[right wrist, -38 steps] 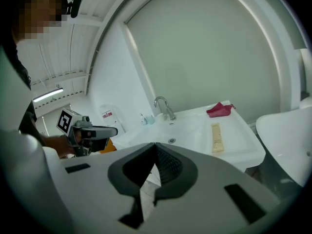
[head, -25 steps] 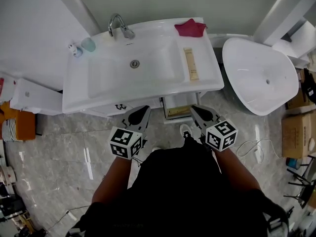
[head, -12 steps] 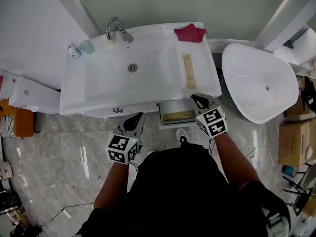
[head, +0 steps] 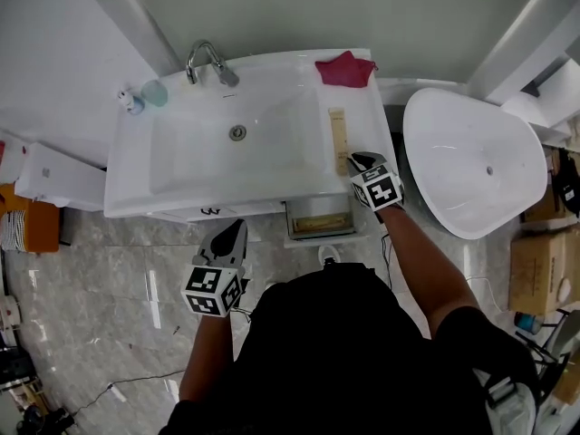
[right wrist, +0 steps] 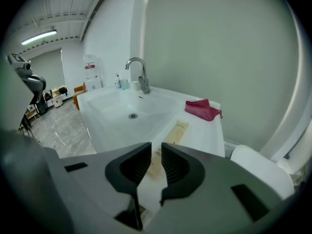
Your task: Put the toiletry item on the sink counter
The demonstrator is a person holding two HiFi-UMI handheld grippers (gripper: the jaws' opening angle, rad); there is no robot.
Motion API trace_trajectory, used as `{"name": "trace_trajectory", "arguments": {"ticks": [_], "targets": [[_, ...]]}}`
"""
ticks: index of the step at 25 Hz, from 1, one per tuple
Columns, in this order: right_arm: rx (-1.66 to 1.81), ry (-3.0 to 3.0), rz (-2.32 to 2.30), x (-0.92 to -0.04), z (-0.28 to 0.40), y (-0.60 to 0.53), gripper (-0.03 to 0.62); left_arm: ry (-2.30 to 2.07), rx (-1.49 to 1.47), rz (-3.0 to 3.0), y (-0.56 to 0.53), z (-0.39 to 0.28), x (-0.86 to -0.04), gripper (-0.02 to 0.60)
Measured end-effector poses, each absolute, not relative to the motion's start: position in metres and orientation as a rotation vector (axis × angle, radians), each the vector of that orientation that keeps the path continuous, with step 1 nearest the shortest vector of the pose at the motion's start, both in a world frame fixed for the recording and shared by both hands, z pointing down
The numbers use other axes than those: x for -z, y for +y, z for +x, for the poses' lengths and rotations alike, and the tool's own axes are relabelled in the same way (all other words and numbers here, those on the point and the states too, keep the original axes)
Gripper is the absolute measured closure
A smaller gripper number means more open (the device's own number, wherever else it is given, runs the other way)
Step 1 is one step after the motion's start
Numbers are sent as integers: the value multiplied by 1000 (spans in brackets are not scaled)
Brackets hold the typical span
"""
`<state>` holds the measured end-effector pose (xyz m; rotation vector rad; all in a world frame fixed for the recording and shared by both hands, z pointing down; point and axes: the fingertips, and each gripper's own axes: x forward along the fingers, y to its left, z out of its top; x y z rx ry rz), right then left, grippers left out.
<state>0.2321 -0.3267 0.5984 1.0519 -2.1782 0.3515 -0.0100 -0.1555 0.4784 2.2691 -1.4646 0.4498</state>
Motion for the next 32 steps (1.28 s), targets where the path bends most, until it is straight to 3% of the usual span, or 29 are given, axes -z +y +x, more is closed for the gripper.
{"name": "trace_trajectory", "arguments": {"ticks": [2, 8, 13, 21, 32], "targets": [[-393, -2158, 1034, -610, 234, -339, 510, -1480, -449, 2248, -155, -10, -481, 577], [-465, -2088, 1008, -645, 232, -371, 509, -1505, -463, 2199, -152, -13, -490, 577], [-562, -2047, 978, -663, 228, -386, 451, -1534, -473, 2154, -141, -19, -493, 577], [-674, -1972, 1002, -678, 226, -398, 441, -1580, -464, 2100, -128, -30, -498, 577], [-745, -1993, 1121, -662, 231, -403, 578, -1579, -451, 2105, -124, -40, -500, 577]]}}
